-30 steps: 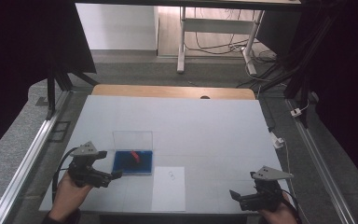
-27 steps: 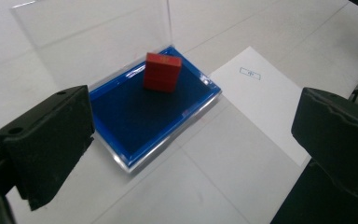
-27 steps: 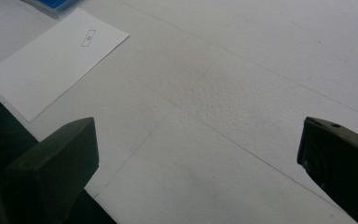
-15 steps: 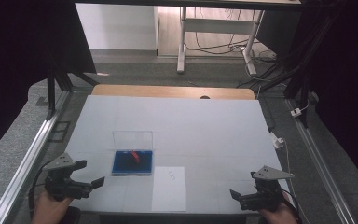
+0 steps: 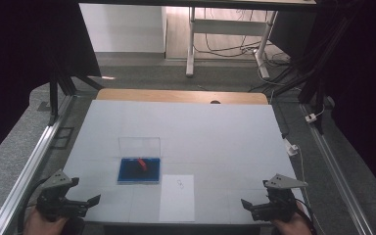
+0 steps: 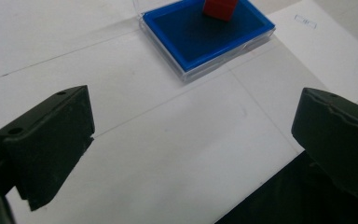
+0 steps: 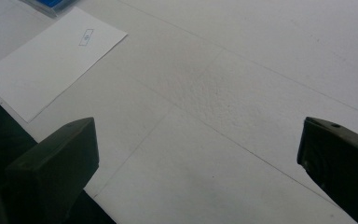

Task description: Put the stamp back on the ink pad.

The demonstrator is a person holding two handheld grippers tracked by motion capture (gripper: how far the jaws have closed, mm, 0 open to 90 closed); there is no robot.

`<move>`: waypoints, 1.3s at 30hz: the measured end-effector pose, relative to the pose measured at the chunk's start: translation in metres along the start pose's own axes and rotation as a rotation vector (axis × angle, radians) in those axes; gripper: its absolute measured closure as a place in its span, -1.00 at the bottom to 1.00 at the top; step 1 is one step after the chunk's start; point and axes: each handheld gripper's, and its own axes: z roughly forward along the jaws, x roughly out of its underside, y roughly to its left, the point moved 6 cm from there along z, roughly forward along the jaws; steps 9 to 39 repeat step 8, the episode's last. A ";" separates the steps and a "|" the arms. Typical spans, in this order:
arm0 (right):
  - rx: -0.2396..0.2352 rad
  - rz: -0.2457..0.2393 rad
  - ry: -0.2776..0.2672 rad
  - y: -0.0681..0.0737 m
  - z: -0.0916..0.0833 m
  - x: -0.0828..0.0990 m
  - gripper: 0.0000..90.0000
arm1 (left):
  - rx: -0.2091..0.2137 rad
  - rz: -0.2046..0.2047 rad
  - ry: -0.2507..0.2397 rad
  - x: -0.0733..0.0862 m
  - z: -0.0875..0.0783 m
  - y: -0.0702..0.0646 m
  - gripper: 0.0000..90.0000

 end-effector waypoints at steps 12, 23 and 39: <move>0.000 -0.006 0.004 0.000 0.001 0.000 -1.00 | 0.006 -0.015 0.029 0.002 0.002 0.001 -1.00; 0.000 -0.006 0.004 0.000 0.001 0.000 -1.00 | 0.006 -0.015 0.029 0.002 0.002 0.001 -1.00; 0.000 -0.006 0.004 0.000 0.001 0.000 -1.00 | 0.006 -0.015 0.029 0.002 0.002 0.001 -1.00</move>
